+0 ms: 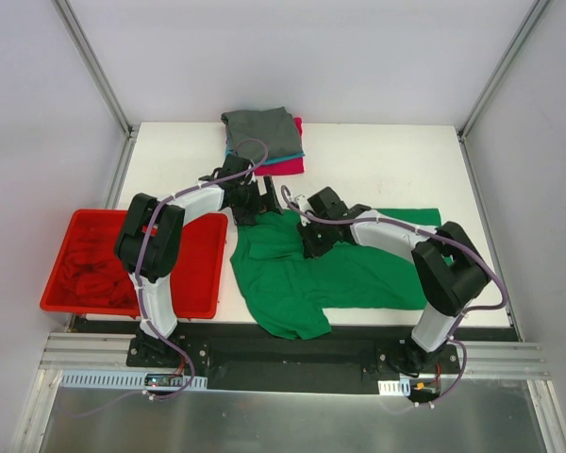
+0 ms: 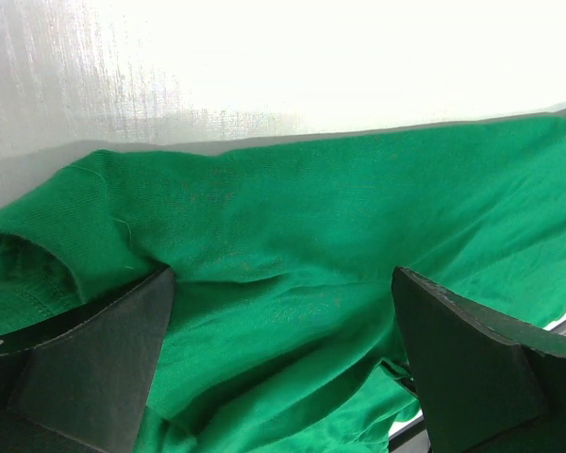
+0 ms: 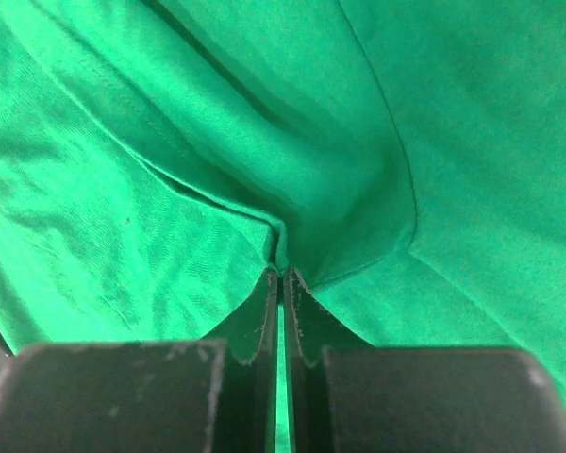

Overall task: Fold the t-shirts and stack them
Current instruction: Fold the flattened tshirt in 1/3 of the way

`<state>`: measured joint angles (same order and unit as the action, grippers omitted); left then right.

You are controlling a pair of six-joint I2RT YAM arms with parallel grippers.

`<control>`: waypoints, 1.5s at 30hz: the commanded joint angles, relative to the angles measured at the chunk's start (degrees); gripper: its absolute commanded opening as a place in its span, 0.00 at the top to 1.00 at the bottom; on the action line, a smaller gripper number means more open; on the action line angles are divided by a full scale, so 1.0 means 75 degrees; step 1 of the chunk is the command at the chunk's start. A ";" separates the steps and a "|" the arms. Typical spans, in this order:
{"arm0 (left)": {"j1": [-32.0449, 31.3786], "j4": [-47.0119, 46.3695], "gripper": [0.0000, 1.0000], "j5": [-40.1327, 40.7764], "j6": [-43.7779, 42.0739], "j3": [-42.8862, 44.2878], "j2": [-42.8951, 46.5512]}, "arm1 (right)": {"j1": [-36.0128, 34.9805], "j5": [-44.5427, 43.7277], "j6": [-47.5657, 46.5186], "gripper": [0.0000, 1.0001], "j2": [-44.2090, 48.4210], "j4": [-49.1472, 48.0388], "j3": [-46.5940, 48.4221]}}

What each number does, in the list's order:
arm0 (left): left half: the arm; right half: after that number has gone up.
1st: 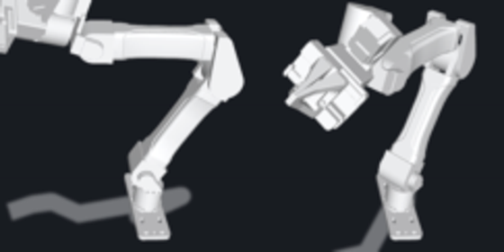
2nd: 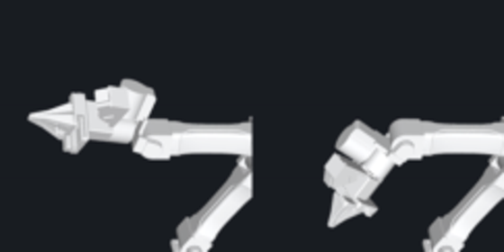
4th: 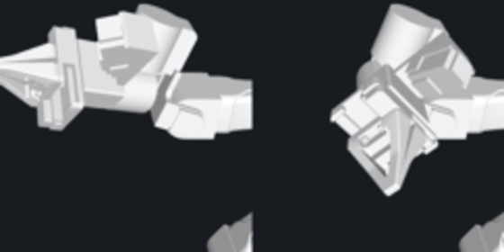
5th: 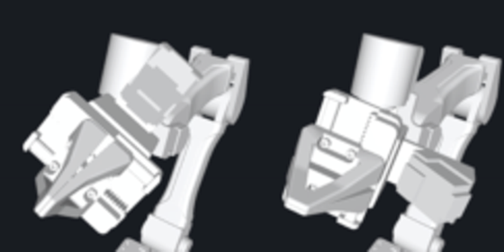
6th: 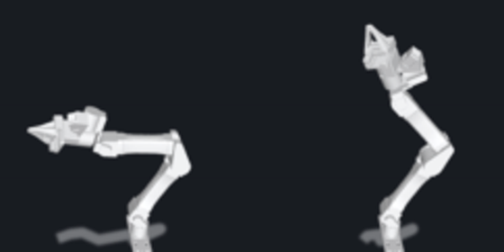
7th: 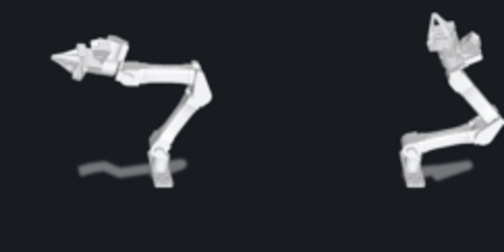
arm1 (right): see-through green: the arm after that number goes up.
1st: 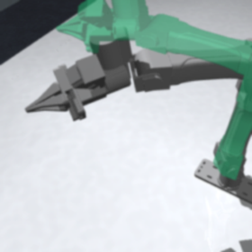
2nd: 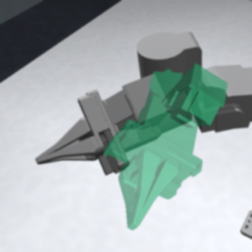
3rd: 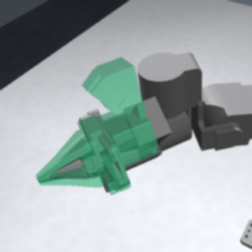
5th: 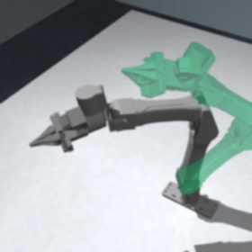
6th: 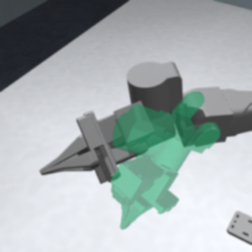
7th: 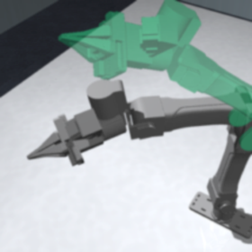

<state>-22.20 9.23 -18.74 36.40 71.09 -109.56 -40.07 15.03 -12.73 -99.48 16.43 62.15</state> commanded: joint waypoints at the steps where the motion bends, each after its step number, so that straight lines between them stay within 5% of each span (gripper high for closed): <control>1: -0.0064 0.0128 0.01 0.0284 -0.0272 -0.0127 0.0334 | -0.0153 -0.0339 0.0209 0.99 0.0525 0.0002 -0.0364; 17: -0.0064 0.0128 0.01 0.0237 -0.0295 -0.0162 0.0358 | -0.0504 -0.0831 0.0373 0.85 0.1767 0.0423 -0.1114; 23: -0.0064 0.0116 0.01 0.0191 -0.0307 -0.0186 0.0381 | -0.0540 -0.1826 0.0233 0.84 0.2435 0.0856 -0.1349; 28: -0.0064 0.0116 0.01 0.0144 -0.0295 -0.0197 0.0381 | -0.0540 -0.2273 0.0127 0.67 0.2635 0.1150 -0.1314; 31: -0.0064 0.0116 0.01 0.0132 -0.0295 -0.0197 0.0346 | -0.0551 -0.1552 -0.0083 0.46 0.2705 0.0905 -0.1326; 33: -0.0064 0.0105 0.01 0.0108 -0.0284 -0.0186 0.0334 | -0.0656 -0.0917 -0.0305 0.43 0.2741 0.0380 -0.1372; 37: -0.0064 0.0116 0.01 0.0038 -0.0283 -0.0151 0.0299 | -0.1124 0.0315 -0.0728 0.43 0.2414 -0.0619 -0.1222; 45: -0.0064 0.0105 0.01 -0.0009 -0.0307 -0.0174 0.0369 | -0.1946 0.0409 -0.0190 0.50 0.0445 -0.0841 0.0174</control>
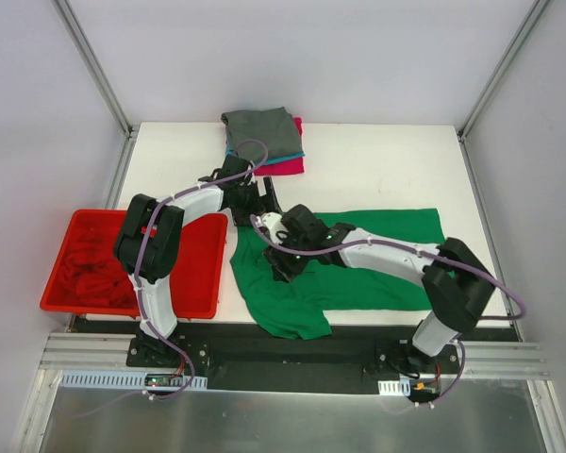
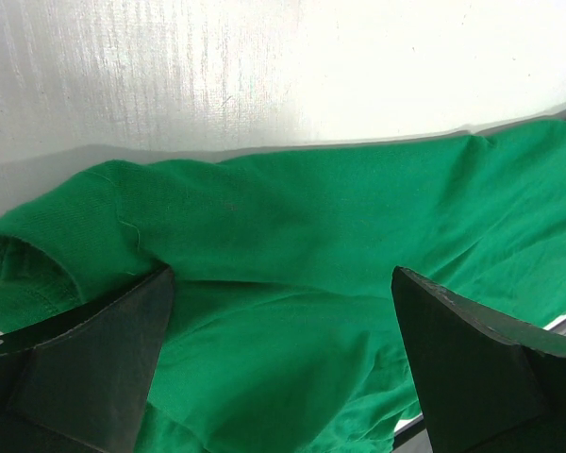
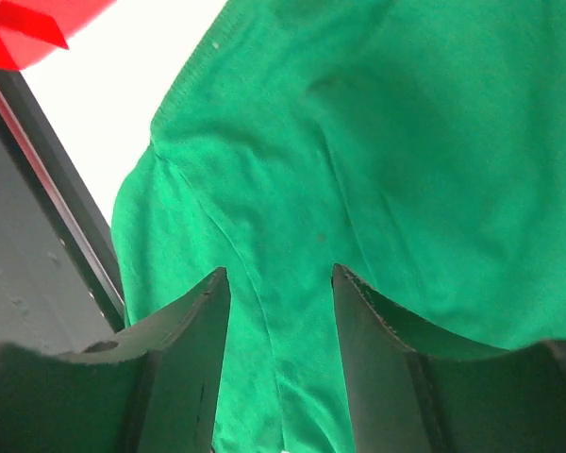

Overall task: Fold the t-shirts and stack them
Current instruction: Fold the flattened tshirt in 1/3 of the way

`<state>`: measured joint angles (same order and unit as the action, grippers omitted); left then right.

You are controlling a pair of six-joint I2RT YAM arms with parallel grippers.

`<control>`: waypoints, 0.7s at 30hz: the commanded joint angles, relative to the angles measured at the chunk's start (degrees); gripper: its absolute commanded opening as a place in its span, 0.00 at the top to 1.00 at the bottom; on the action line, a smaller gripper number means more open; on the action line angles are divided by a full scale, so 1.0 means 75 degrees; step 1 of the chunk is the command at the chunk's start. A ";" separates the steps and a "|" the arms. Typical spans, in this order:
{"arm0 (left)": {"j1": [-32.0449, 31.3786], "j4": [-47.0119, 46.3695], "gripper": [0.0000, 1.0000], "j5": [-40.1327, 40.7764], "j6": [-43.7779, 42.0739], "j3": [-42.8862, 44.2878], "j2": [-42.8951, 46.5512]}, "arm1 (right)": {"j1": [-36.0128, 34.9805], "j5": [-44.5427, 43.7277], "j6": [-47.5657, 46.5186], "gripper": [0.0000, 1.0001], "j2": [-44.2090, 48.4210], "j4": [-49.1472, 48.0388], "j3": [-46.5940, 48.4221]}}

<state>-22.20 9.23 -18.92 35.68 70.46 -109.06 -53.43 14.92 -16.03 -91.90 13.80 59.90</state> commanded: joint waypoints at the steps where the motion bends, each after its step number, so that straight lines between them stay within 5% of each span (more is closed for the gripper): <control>1: -0.0064 0.0093 0.01 -0.0020 -0.0211 -0.0089 0.0291 | -0.0177 0.0471 0.0344 0.51 -0.0718 -0.0609 0.0474; 21: -0.0064 -0.0001 0.01 -0.0231 -0.0246 -0.0113 0.0244 | 0.0046 -0.1216 -0.1038 0.64 -0.2008 -0.0071 0.1131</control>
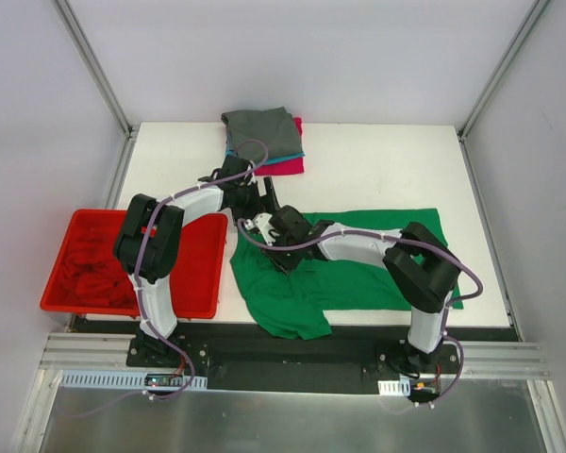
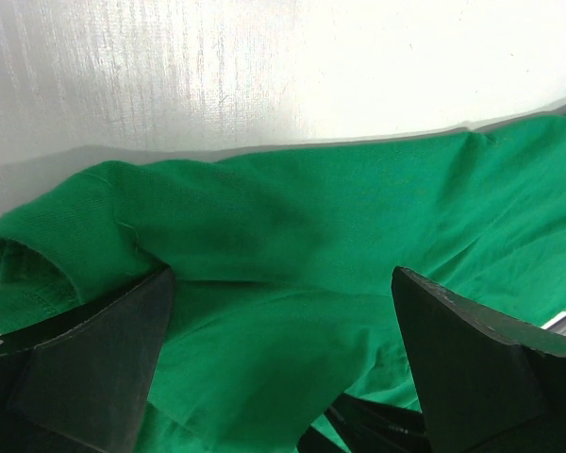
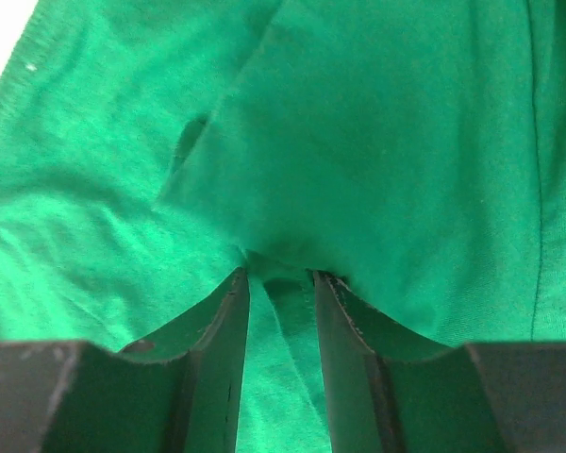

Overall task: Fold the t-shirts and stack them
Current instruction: Fold the flattened tshirt in 1/3 of the way

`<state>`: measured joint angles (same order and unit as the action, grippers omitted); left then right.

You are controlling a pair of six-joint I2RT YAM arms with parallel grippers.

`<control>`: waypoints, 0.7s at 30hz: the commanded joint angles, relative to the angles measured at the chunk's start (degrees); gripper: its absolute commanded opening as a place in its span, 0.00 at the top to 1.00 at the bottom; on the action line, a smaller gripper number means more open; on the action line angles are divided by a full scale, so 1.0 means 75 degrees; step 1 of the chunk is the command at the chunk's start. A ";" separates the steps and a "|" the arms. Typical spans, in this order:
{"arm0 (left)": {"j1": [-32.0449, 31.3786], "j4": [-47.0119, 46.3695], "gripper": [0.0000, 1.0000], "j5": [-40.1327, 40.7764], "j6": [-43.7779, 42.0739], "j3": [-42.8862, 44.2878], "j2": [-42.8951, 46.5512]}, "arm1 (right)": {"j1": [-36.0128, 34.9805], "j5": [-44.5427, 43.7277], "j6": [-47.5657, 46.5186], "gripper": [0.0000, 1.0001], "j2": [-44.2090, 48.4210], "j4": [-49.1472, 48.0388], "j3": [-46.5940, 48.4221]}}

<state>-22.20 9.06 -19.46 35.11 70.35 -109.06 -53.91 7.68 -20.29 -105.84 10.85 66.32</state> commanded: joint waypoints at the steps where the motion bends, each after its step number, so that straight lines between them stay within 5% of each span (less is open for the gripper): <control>1: -0.0064 0.0023 0.01 -0.0136 -0.0170 -0.0110 0.0244 | 0.0110 -0.0193 -0.0551 0.64 -0.0138 0.0299 0.0251; 8: -0.0064 0.0023 0.01 -0.0147 -0.0182 -0.0087 0.0232 | 0.0098 -0.0238 -0.0939 0.64 -0.0220 0.0264 0.0110; 14: -0.0064 0.0022 0.01 -0.0170 -0.0193 -0.0051 0.0197 | 0.0098 -0.0299 -0.0681 0.87 -0.0056 0.0229 0.0110; 21: -0.0064 0.0022 0.01 -0.0124 -0.0193 -0.0040 0.0174 | 0.0087 -0.0099 -0.0377 0.91 0.0506 0.0381 0.0016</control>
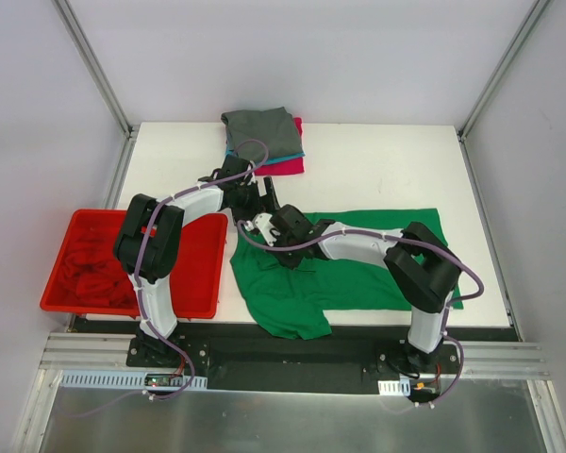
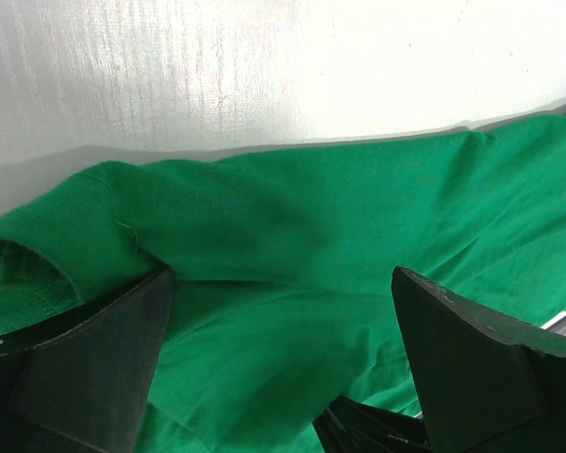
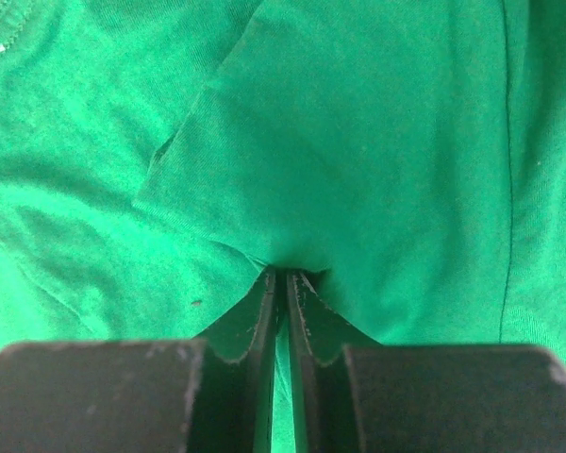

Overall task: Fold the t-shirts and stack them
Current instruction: Fold the flattened tshirt in 1/3 of the way

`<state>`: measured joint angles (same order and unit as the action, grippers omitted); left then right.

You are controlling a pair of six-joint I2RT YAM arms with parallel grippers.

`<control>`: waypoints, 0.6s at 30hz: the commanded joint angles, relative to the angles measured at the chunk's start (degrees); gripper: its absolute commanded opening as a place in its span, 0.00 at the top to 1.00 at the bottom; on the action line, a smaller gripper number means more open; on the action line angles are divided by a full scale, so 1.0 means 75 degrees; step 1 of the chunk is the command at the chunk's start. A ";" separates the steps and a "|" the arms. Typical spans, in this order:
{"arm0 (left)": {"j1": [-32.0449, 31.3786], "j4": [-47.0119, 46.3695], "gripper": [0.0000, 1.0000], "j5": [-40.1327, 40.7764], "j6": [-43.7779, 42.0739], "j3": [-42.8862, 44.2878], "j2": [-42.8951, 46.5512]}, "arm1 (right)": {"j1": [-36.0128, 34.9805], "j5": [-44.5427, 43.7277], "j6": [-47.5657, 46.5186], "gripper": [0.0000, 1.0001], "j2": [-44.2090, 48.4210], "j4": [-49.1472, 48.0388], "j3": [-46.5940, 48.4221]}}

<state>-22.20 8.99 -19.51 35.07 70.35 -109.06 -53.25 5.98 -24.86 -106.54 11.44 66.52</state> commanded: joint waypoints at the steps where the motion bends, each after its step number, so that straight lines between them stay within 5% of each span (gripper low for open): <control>1: -0.0064 0.0031 0.01 -0.0118 -0.0188 -0.0051 0.0174 | 0.0011 0.0187 0.0291 0.91 0.0681 0.0349 -0.0033; 18: 0.0018 0.0031 0.01 -0.0059 -0.0176 -0.0110 0.0209 | -0.0024 0.1042 0.0807 0.90 0.1385 0.1041 -0.0491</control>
<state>-22.15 8.99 -19.49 35.05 70.35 -109.06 -53.28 10.44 -19.53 -99.18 17.30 63.35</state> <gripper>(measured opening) 0.990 0.082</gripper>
